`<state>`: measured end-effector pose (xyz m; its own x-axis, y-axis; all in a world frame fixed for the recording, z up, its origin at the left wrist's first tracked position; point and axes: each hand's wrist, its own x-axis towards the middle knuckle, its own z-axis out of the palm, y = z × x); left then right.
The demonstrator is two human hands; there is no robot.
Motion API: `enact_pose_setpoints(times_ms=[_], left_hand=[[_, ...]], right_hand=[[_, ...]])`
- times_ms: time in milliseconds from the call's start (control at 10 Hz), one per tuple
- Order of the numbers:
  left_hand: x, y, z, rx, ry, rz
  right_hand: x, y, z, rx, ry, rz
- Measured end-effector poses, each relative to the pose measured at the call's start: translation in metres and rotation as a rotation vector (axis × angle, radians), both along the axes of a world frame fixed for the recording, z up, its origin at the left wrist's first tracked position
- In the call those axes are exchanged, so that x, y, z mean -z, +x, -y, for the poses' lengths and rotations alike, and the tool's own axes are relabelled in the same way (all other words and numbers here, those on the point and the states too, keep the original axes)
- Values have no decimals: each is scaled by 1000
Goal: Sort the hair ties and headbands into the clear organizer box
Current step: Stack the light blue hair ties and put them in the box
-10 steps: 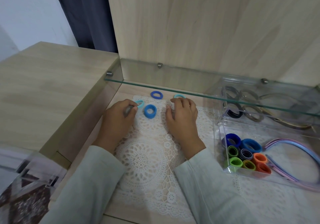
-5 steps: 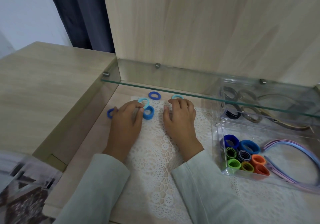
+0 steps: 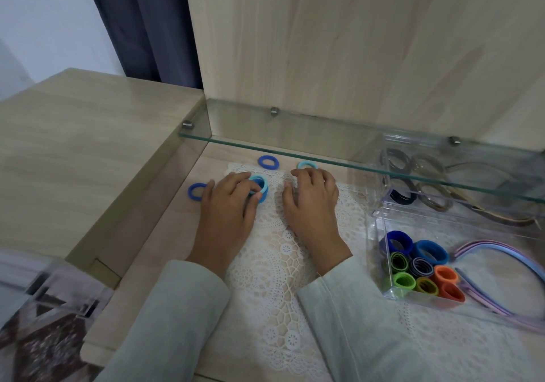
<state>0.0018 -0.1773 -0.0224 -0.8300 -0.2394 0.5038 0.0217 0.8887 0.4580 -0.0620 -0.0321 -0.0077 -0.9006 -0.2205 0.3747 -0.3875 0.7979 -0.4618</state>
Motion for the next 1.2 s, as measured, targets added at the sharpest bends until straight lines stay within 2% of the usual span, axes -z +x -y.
enact_pose_setpoints(times_ms=[900, 1200], left_hand=[[-1, 3, 1, -22, -70, -7], [-5, 1, 3, 7, 55, -61]], right_hand=[[0, 0, 0, 3, 8, 18], [0, -1, -1, -11, -3, 17]])
